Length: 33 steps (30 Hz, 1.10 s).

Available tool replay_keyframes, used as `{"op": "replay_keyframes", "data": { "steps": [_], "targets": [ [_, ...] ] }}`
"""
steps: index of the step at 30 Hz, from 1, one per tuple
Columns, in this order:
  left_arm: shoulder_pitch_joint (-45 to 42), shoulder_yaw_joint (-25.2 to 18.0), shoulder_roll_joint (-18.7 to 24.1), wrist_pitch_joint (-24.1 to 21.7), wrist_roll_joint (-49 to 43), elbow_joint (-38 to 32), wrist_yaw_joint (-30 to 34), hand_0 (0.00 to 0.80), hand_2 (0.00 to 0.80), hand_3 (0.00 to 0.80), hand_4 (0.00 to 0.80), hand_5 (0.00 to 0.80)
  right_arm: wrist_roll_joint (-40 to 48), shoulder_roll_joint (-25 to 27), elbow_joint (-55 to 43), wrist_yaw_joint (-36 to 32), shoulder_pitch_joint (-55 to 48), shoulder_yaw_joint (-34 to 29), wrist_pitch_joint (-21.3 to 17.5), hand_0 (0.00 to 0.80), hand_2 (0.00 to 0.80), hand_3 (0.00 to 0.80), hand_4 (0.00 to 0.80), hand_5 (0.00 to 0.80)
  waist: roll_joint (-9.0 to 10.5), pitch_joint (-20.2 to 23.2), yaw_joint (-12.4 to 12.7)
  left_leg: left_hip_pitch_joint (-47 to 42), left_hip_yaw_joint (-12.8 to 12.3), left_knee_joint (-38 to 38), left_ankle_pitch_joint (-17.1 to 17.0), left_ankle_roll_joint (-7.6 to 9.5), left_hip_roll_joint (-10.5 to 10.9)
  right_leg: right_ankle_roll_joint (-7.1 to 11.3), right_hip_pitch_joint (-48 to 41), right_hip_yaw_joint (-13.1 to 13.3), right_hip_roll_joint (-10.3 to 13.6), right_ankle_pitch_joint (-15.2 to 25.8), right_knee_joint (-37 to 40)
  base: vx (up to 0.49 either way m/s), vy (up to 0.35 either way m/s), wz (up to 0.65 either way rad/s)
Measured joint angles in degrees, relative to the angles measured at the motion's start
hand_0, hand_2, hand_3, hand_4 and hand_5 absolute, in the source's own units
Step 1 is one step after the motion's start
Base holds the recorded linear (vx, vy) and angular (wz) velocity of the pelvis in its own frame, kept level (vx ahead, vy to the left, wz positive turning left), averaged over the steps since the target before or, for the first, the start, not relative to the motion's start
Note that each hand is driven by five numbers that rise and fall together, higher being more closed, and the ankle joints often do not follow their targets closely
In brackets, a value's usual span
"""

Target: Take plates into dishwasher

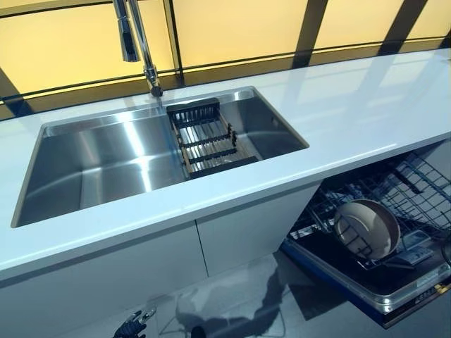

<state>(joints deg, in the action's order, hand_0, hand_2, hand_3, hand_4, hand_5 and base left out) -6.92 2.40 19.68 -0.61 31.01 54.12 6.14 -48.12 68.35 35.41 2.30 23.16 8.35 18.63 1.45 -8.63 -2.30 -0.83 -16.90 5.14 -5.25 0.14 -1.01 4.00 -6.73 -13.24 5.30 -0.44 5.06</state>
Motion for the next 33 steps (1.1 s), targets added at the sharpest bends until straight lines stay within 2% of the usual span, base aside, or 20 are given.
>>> {"op": "replay_keyframes", "data": {
  "steps": [2,5,8,11,14,16,18,19,20,21,22,24,25,26,27,29,32,33],
  "targets": [
    [0.3,-1.0,0.0,-0.4,0.0,0.9,-0.3,0.0,0.0,0.0,0.0,0.0,1.0,0.0,-0.1,-0.4,-1.7,-1.8,1.7,0.0,0.0,0.0,0.0,0.0,0.16,0.3,-0.1,-0.5,-0.3,0.0,0.1,0.02,0.0,0.02,-0.3,0.2,0.0,0.0,0.0,-0.033,0.085,-0.1],
    [0.9,-1.5,0.2,-1.0,0.0,1.5,-0.6,0.0,0.0,0.0,0.0,0.0,7.7,0.0,0.9,-0.6,-4.7,-4.7,3.9,0.0,0.0,0.0,0.0,0.0,0.27,0.7,-0.7,-0.6,-0.4,0.0,0.2,0.05,0.0,0.05,-0.4,0.3,0.0,0.1,-0.1,-0.046,0.08,-0.02],
    [1.5,-1.5,0.3,-1.0,-0.5,1.5,-0.7,0.0,0.0,0.0,0.0,0.0,19.4,-0.7,2.2,-0.3,-8.5,-9.2,5.5,0.0,0.0,0.0,0.0,0.0,0.37,0.7,-1.2,-0.8,-0.4,0.0,0.3,0.3,0.0,0.1,-0.5,0.3,0.1,0.2,-0.4,-0.097,0.094,-0.02],
    [2.2,-1.4,1.6,-1.1,-1.1,1.7,-1.0,0.0,0.0,0.0,0.0,0.0,28.4,-3.5,4.7,3.2,-12.2,-13.7,5.9,0.0,0.0,0.0,0.0,0.0,1.02,0.4,-1.3,-1.7,-2.0,-0.2,0.7,0.42,-0.1,0.17,0.1,0.6,0.0,0.3,-1.8,-0.162,0.072,-0.22],
    [3.4,-1.4,4.1,-0.9,-2.4,1.7,-1.6,0.0,0.0,0.0,0.0,0.0,34.8,-7.5,6.1,6.6,-16.5,-18.4,5.7,0.0,0.0,0.0,0.0,0.0,1.82,-0.7,-1.5,-1.8,-4.3,0.0,1.0,0.47,-0.5,1.14,1.5,1.2,0.0,1.8,-2.0,-0.212,0.07,-0.46],
    [3.9,-1.5,5.9,-0.8,-2.9,1.7,-2.1,0.0,0.0,0.0,0.0,0.0,37.8,-10.6,6.7,8.6,-18.6,-21.0,5.3,0.0,0.0,0.0,0.0,0.0,1.29,-2.7,-1.7,-1.6,-4.9,0.2,1.1,1.24,-1.1,2.39,4.1,2.7,-0.1,2.6,-5.3,-0.208,0.008,-0.59],
    [4.3,-1.5,7.0,-0.7,-2.8,1.9,-2.4,0.0,0.0,0.0,0.0,0.0,41.5,-13.5,7.3,8.9,-20.5,-23.3,5.3,0.0,0.0,0.0,0.0,0.0,0.58,-3.9,-2.9,-0.4,-5.1,0.2,1.0,2.01,-1.9,4.39,6.0,2.2,0.1,4.0,-6.6,-0.21,-0.1,-0.29],
    [4.5,-1.7,7.1,-0.7,-2.6,2.6,-2.4,0.0,0.0,0.0,0.0,0.0,44.4,-14.9,9.3,9.0,-21.2,-24.0,4.7,0.0,0.0,0.0,0.0,0.0,-0.21,-4.0,-3.2,0.7,-5.9,0.2,0.5,2.76,-3.0,3.04,7.6,0.0,0.3,2.8,-9.5,-0.161,-0.137,-0.28],
    [4.8,-1.9,7.1,-0.9,-2.6,2.9,-2.4,0.0,0.0,0.0,0.0,0.0,47.1,-15.8,12.5,8.8,-21.1,-24.1,4.0,0.0,0.0,0.0,0.0,0.0,-0.8,-3.8,-2.5,1.6,-6.7,0.1,0.5,2.67,-4.0,1.33,9.2,-1.5,0.4,1.7,-13.7,-0.155,-0.242,-0.38],
    [5.2,-2.0,7.2,-1.0,-2.4,4.0,-2.3,0.0,0.0,0.0,0.0,0.0,50.7,-17.2,15.8,8.0,-21.2,-24.3,3.9,0.0,0.0,0.0,0.0,0.0,-1.96,-3.5,-1.6,3.4,-6.6,0.0,0.4,2.82,-5.7,0.8,10.1,-1.9,0.5,-0.1,-18.1,-0.165,-0.301,-0.4],
    [5.6,-2.0,7.2,-1.0,-2.0,5.8,-2.0,0.0,0.0,0.0,0.0,0.0,53.2,-18.4,18.3,7.5,-21.1,-25.5,2.8,0.0,0.0,0.0,0.0,0.0,-2.23,-3.4,-1.1,4.1,-6.2,0.0,0.2,3.11,-6.4,0.73,9.1,-1.8,1.1,-0.7,-20.0,-0.208,-0.374,-0.22],
    [5.7,-1.9,7.6,-1.0,-2.0,8.5,-1.2,0.0,0.0,0.0,0.0,0.0,58.5,-20.3,22.2,6.1,-21.0,-26.6,1.6,0.0,0.0,0.0,0.0,0.0,-1.23,-2.6,-0.7,5.0,-3.1,-0.9,-0.5,3.18,-6.0,2.05,2.9,-1.5,3.3,0.7,-14.6,-0.274,-0.377,-0.15],
    [5.1,-1.9,8.0,-1.0,-2.0,8.9,-0.7,0.0,0.0,0.0,0.0,0.0,60.8,-21.3,24.2,5.5,-20.7,-26.6,0.8,0.0,0.0,0.0,0.0,0.0,-0.21,-1.8,0.5,5.6,-1.0,-1.1,-1.1,1.94,-5.5,2.41,-0.2,-1.5,4.7,3.0,-10.4,-0.299,-0.374,-0.22],
    [5.0,-1.9,8.3,-1.1,-2.0,8.9,-0.5,0.0,0.0,0.0,0.0,0.0,61.8,-22.1,25.1,5.5,-20.2,-26.6,0.5,0.0,0.0,0.0,0.0,0.0,0.52,-1.4,0.6,6.1,-0.4,-1.1,-1.5,1.32,-5.2,2.49,-1.8,-1.5,5.3,4.4,-8.2,-0.39,-0.52,0.08],
    [5.4,-1.9,8.5,-1.2,-2.0,8.8,-0.4,0.0,0.0,0.0,0.0,0.0,63.7,-23.5,26.4,5.4,-19.7,-26.5,0.4,0.0,0.0,0.0,0.0,0.0,1.36,-0.8,0.3,7.3,0.9,-0.8,-3.1,0.12,-4.6,3.43,-3.9,-1.7,4.7,4.2,-3.8,-0.45,-0.608,0.34],
    [6.6,-1.5,8.0,-1.2,-2.0,8.2,-0.3,0.0,0.0,0.0,0.0,0.0,67.5,-25.4,27.4,4.8,-18.1,-26.1,0.3,0.0,0.0,0.0,0.0,0.0,1.28,-0.8,0.5,8.3,1.6,-1.2,-4.7,-0.72,-5.3,5.59,-4.1,-3.0,3.6,1.8,-3.2,-0.579,-0.702,0.25],
    [8.6,-1.5,8.1,-1.0,1.1,5.9,-0.8,0.0,0.0,0.0,0.0,0.0,73.2,-26.7,27.2,3.9,-16.2,-25.2,0.6,0.0,0.0,0.0,0.0,0.0,1.43,-0.9,1.7,12.3,1.8,-6.3,-5.0,-1.09,-7.7,3.94,-3.7,-6.2,1.2,-2.8,-3.1,-0.465,-0.48,0.16],
    [9.4,-1.6,7.9,-1.1,1.9,5.3,-1.1,0.0,0.0,0.0,0.0,0.0,74.4,-26.8,27.6,3.3,-15.7,-25.2,0.6,0.0,0.0,0.0,0.0,0.0,1.61,-1.0,1.8,13.6,2.0,-7.3,-5.9,-2.28,-8.6,2.94,-3.5,-7.0,0.3,-4.9,-3.2,-0.323,-0.342,0.22]
  ]
}}
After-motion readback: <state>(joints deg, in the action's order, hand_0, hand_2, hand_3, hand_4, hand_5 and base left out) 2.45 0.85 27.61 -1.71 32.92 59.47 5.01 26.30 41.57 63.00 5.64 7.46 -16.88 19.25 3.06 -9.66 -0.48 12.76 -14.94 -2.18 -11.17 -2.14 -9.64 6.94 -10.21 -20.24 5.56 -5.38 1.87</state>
